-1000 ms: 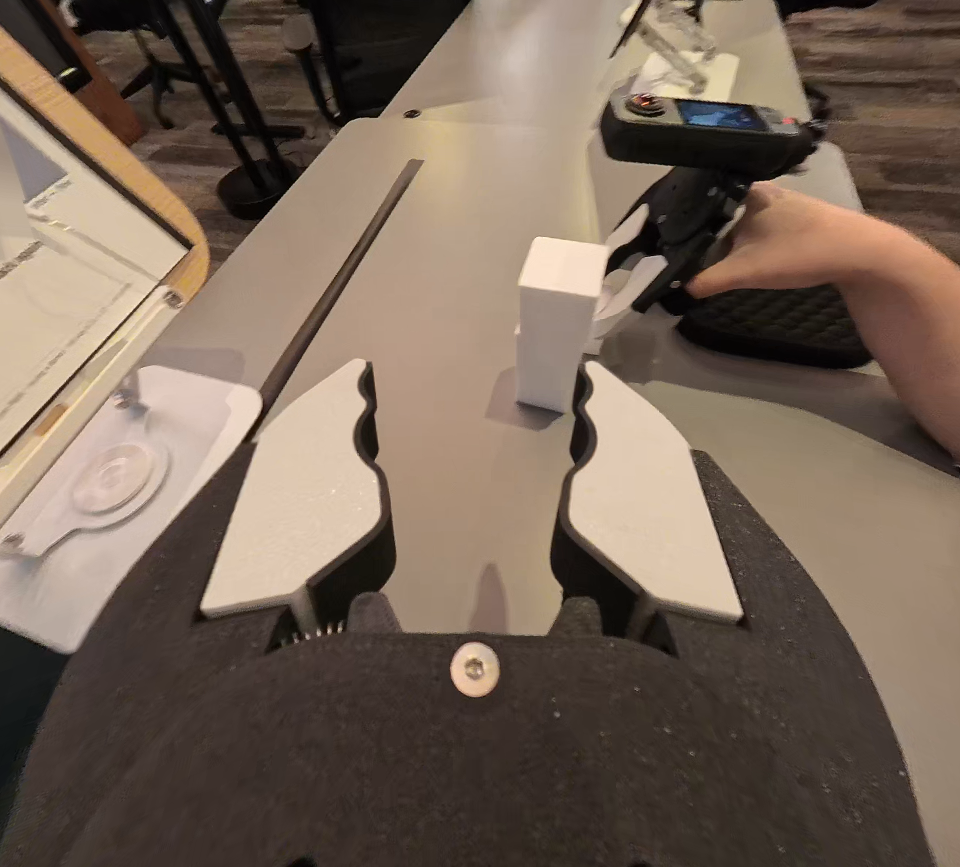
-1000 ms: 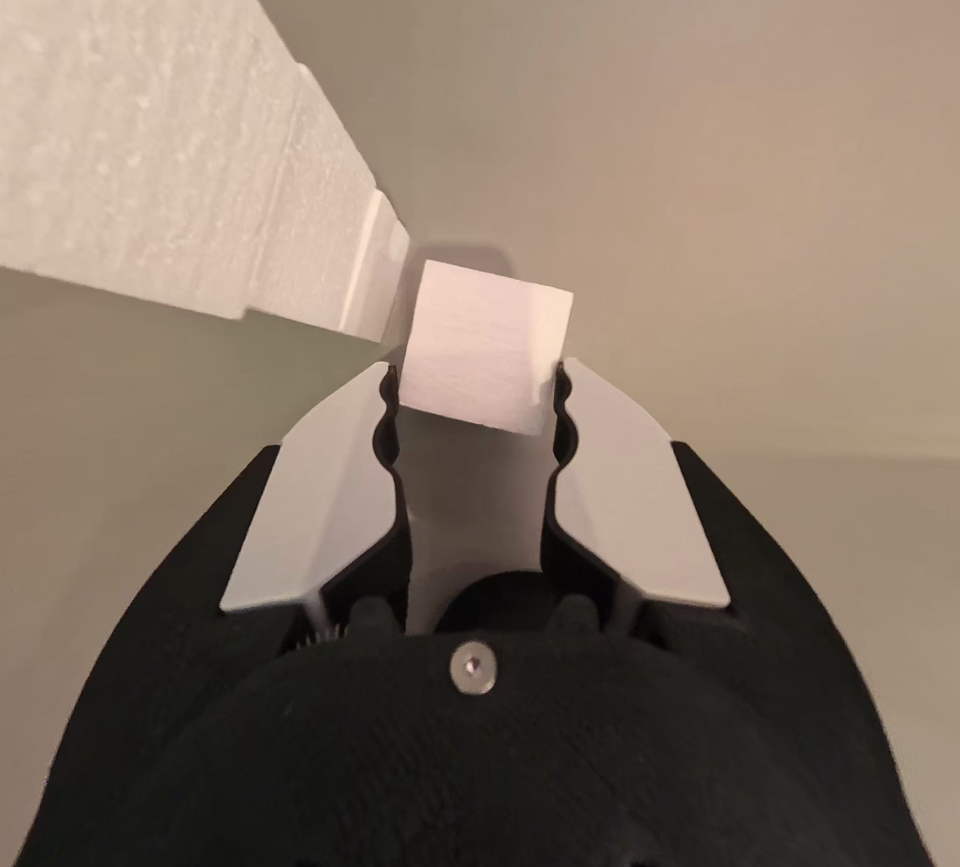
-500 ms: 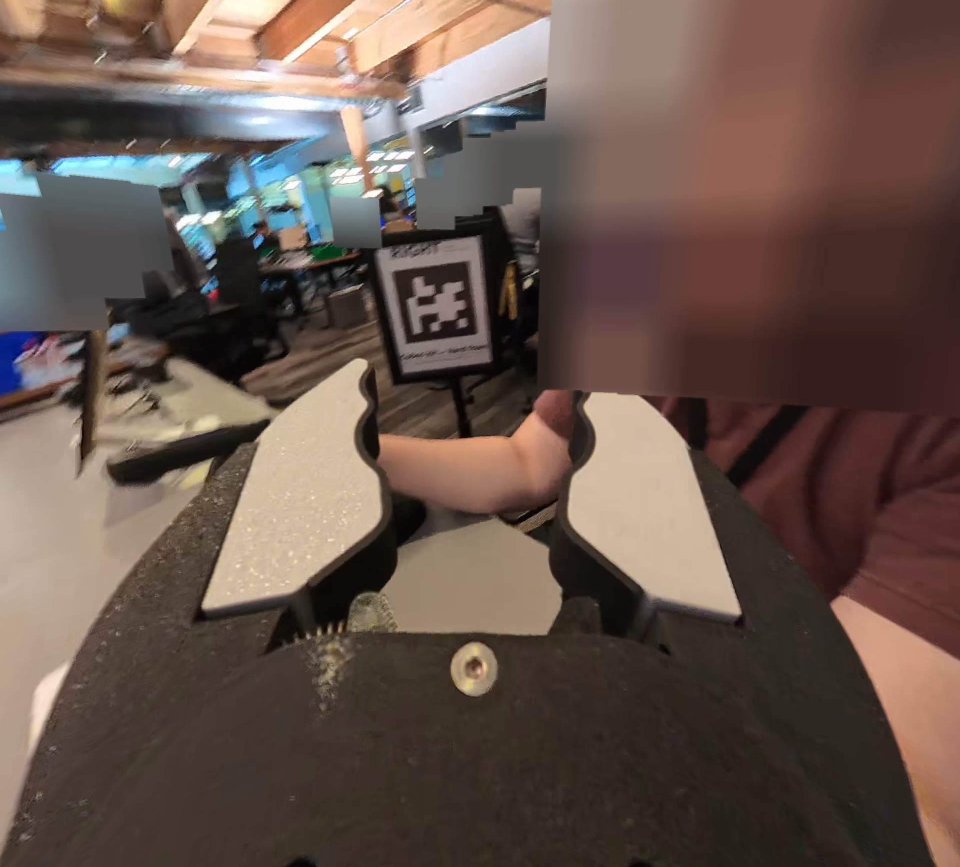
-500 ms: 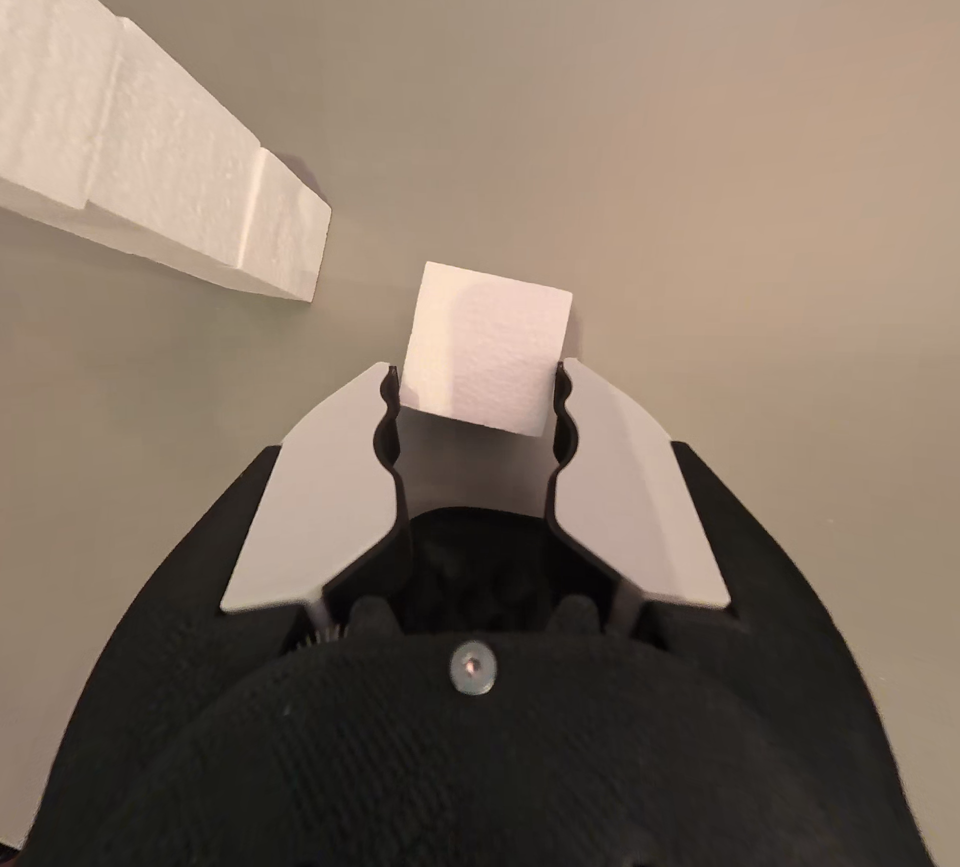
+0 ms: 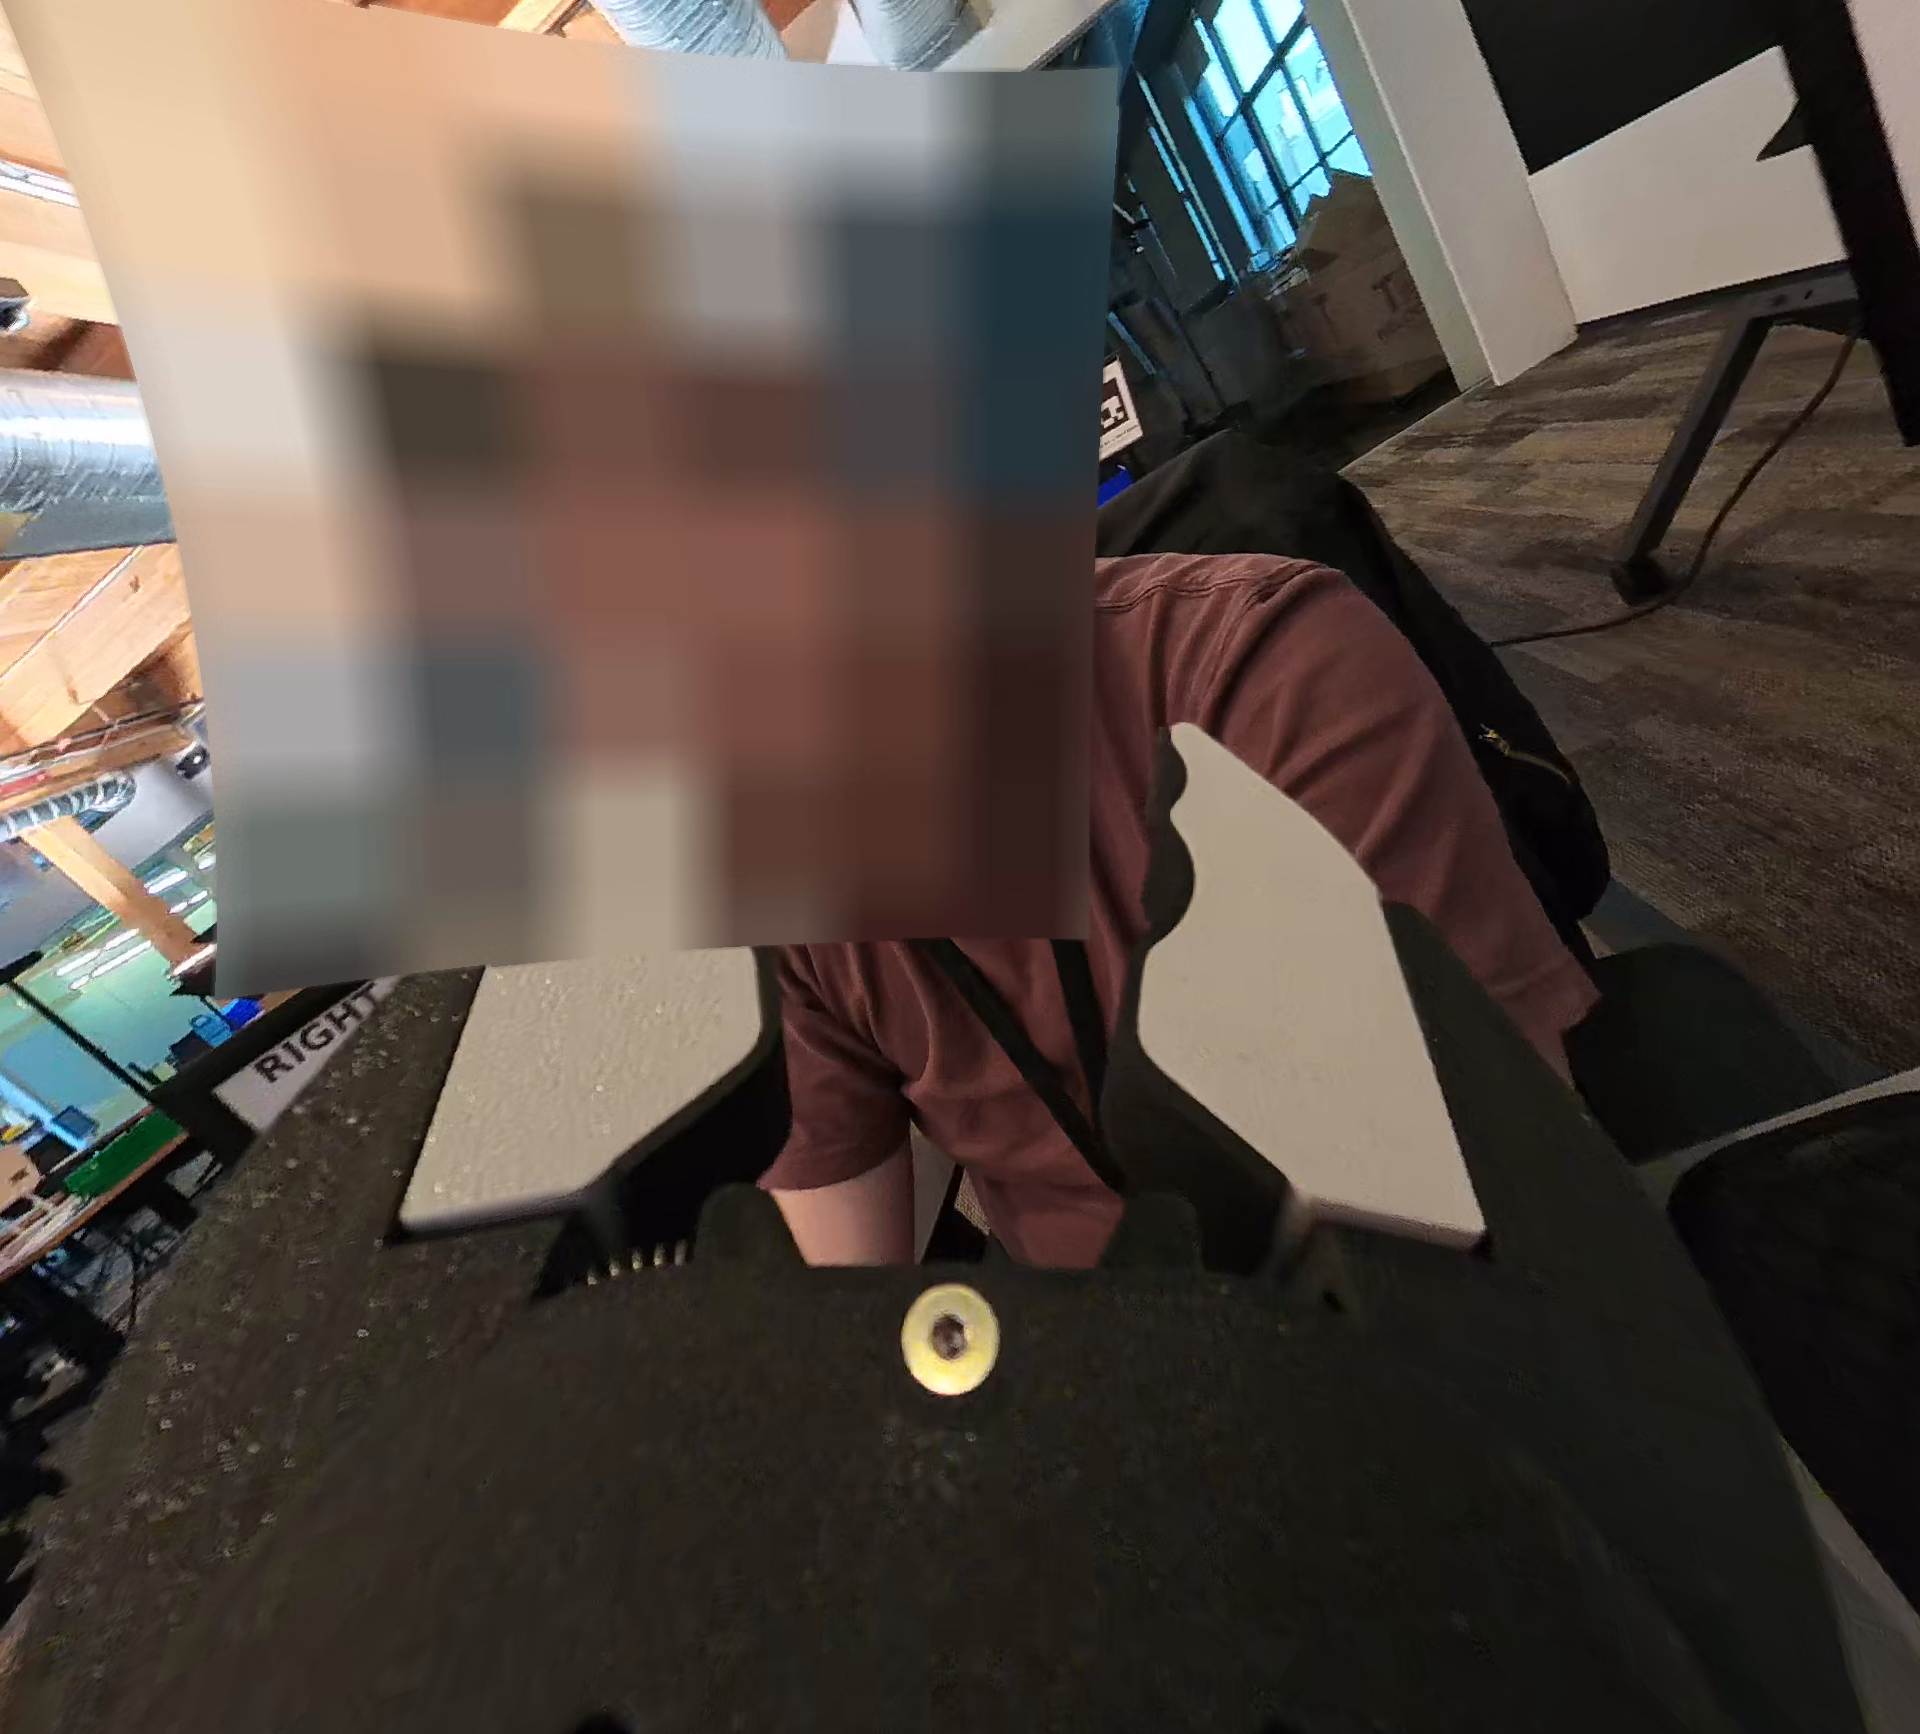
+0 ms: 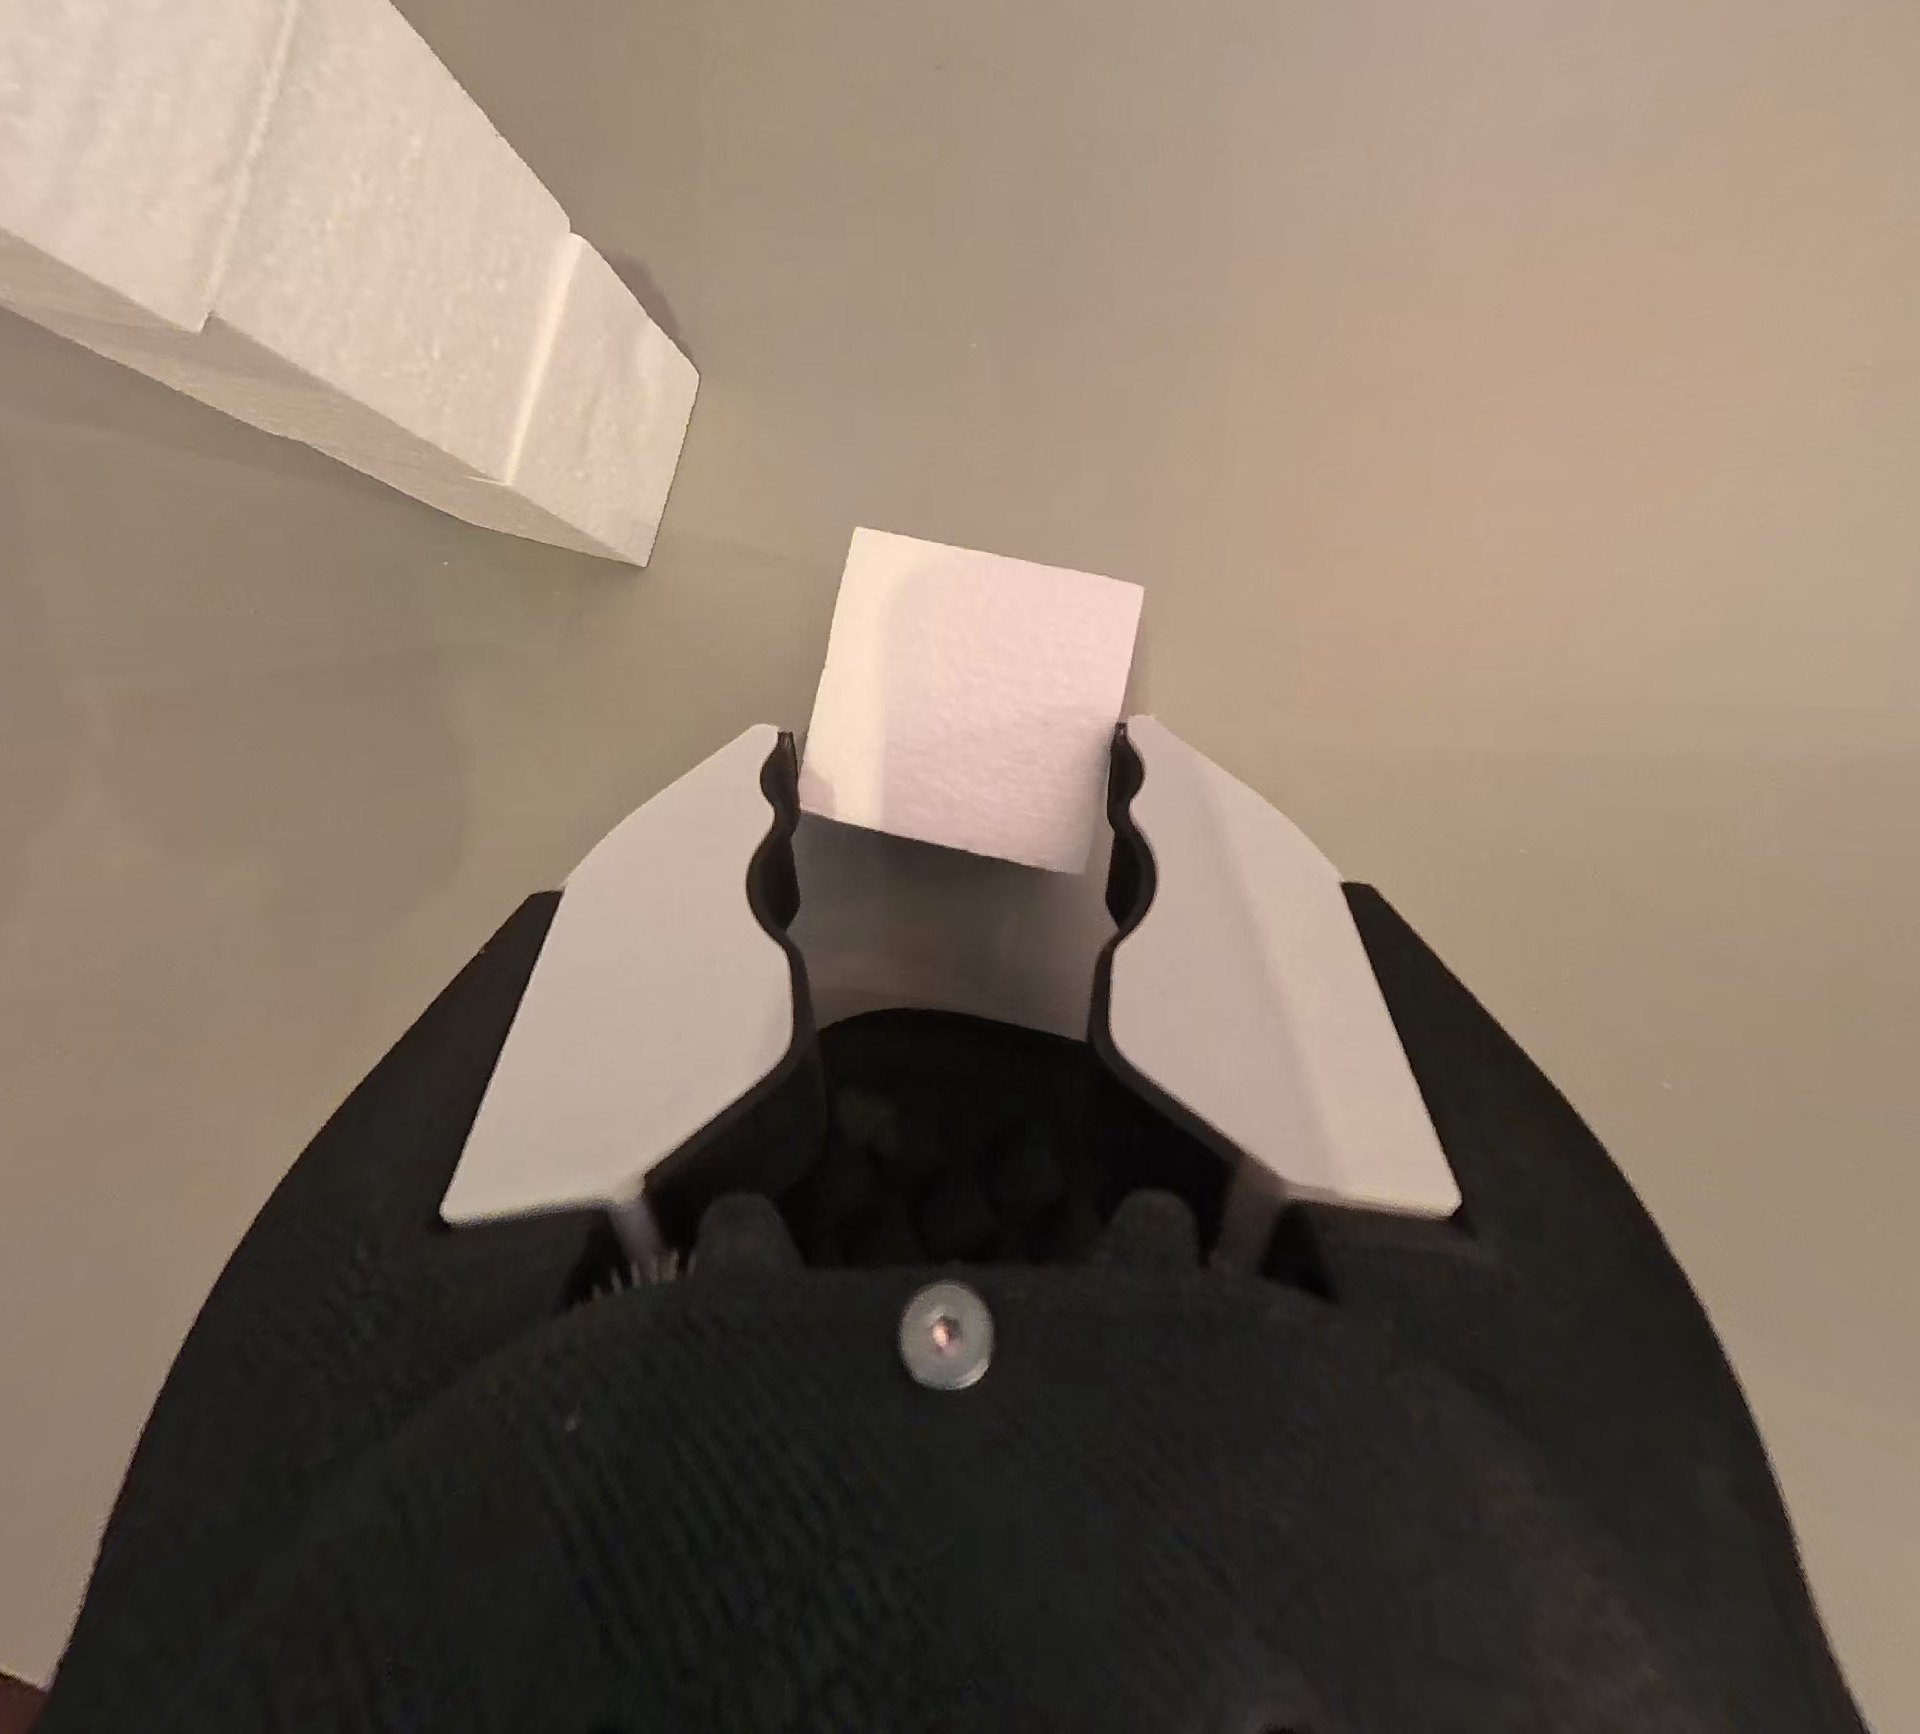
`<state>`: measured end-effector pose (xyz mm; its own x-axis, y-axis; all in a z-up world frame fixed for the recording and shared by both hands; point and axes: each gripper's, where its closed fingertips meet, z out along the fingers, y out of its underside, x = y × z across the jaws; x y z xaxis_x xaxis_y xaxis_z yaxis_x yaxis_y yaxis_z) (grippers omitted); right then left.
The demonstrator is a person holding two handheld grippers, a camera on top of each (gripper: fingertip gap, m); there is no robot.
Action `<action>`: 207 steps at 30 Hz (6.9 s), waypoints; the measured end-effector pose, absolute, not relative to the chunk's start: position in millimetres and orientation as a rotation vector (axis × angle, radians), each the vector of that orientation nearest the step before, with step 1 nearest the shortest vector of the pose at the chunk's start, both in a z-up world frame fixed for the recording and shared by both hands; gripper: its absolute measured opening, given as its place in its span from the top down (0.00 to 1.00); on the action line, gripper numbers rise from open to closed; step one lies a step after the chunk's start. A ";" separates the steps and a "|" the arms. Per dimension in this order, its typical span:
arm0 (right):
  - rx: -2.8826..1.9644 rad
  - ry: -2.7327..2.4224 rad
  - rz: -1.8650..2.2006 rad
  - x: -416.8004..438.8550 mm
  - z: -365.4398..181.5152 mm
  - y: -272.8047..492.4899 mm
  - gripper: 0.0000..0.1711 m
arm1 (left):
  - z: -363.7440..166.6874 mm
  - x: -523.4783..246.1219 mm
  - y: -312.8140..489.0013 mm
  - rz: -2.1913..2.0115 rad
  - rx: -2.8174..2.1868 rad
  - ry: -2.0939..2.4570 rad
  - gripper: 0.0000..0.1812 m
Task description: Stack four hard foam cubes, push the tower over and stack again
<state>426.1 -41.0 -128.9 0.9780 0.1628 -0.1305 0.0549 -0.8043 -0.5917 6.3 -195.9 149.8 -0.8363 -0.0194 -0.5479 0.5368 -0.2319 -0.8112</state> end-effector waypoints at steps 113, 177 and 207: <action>-0.228 -1.859 1.783 376.6 117.7 -198.2 0.73 | 118.0 122.1 -138.7 -1.791 -0.418 1.691 0.66; -0.484 -1.871 1.742 351.1 94.6 -174.2 0.77 | 115.4 66.2 -181.3 -1.921 0.143 1.822 0.68; -2.817 -0.540 0.163 462.8 -82.6 20.4 1.00 | 7.1 89.3 117.1 0.024 -2.161 0.716 1.00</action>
